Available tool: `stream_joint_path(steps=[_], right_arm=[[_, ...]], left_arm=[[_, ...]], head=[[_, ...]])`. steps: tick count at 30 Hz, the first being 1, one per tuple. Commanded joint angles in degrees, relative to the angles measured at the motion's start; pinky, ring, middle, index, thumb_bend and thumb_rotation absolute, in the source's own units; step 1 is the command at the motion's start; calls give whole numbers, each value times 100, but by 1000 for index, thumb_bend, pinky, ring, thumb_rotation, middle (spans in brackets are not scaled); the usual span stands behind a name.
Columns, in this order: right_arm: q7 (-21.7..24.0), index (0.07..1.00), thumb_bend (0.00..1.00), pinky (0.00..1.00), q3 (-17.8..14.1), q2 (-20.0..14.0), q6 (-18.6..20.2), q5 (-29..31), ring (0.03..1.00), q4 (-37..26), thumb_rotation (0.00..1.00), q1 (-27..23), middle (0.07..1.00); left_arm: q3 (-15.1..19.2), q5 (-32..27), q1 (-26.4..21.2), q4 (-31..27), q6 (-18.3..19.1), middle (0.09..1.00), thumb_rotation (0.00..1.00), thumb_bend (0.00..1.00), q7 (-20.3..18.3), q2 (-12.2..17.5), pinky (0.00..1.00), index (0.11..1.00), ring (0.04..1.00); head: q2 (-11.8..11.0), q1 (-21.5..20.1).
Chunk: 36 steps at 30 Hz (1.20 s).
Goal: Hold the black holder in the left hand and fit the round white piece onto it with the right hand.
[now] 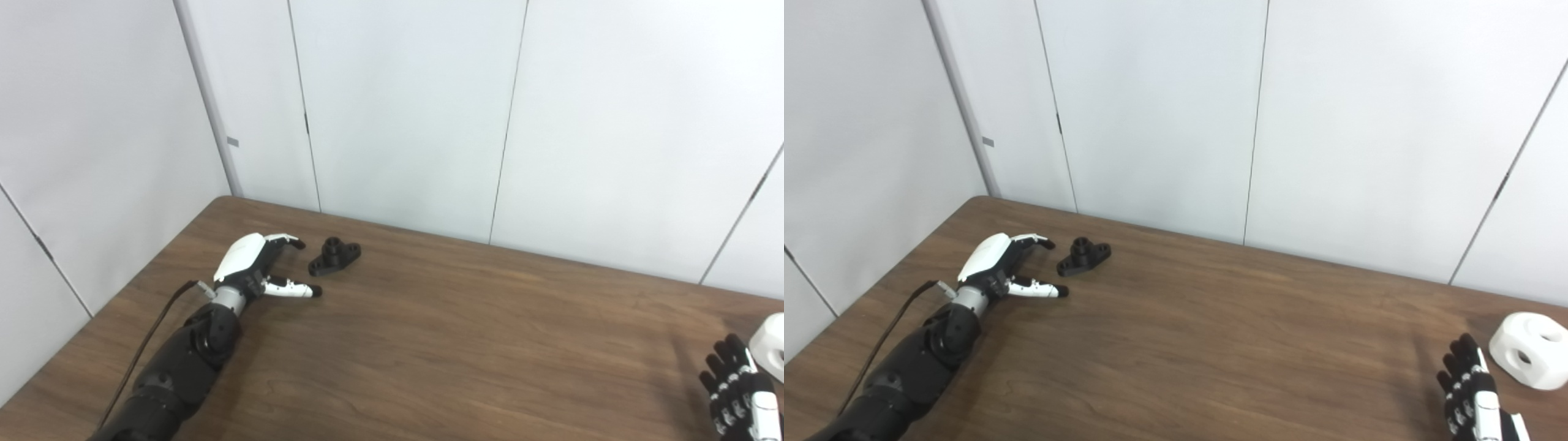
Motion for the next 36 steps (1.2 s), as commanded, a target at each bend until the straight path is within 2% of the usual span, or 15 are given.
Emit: stream_joint_path(steps=[1,17,20,31,36], right_arm=[[-26,1000,266,1000,24,106,-123,2,1000,33,1000,124,1000],[-62,1000,294,1000,45,141,-239,-127,1000,128,1000,135,1000],[-66,1000,291,1000,48,163,-216,-121,1000,102,1000,150,1000],[-57,1000,295,1000,20,218,-146,-43,1000,-39,1000,232,1000],[-74,1000,312,1000,23,217,-159,-86,1000,-40,1000,236,1000]], left_arm=[[-80,2,-129,67,47,879,326,967,-145,32,878,767,923],[-255,-9,-340,340,0,878,353,975,-128,-23,868,768,921],[-275,-25,-393,415,-15,881,327,960,-150,-43,873,772,926],[-430,-10,-540,525,-40,873,338,963,-205,-58,864,770,920],[-448,-34,-566,485,72,876,334,965,-291,-78,879,772,927]], head=[[10,-5],[15,-148],[20,-189],[68,-246],[95,-263]])
